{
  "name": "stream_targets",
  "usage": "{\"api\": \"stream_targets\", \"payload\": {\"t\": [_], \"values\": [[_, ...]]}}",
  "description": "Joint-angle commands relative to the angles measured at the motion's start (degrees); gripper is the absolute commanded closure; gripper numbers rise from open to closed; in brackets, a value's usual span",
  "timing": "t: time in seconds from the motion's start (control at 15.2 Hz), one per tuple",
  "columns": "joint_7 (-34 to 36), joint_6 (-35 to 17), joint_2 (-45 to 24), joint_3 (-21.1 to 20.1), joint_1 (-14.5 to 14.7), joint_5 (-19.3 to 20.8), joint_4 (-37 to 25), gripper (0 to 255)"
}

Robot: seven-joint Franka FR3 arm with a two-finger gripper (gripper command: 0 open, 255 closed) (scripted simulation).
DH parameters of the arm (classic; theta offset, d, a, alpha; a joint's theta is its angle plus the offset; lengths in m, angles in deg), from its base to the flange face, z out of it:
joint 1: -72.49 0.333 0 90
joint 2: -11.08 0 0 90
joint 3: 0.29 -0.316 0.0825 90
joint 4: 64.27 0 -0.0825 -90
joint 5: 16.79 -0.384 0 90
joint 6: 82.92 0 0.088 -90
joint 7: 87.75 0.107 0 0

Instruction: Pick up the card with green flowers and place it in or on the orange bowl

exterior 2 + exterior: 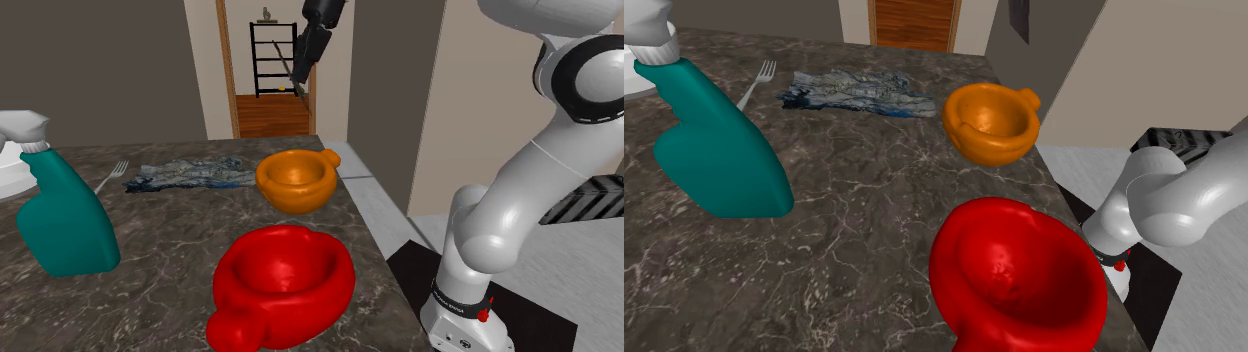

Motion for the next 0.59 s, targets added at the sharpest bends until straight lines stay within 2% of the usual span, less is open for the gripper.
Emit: {"api": "stream_targets", "payload": {"t": [0.0, 0.26, 0.53], "values": [[2.52, -0.66, 2.60, -2.20, 0.34, -0.28, 2.37, 255], [6.96, -1.44, 6.51, -6.14, 0.94, -1.22, 5.47, 255], [6.01, -4.13, 8.40, -6.39, 0.79, -1.32, 10.21, 255]]}}
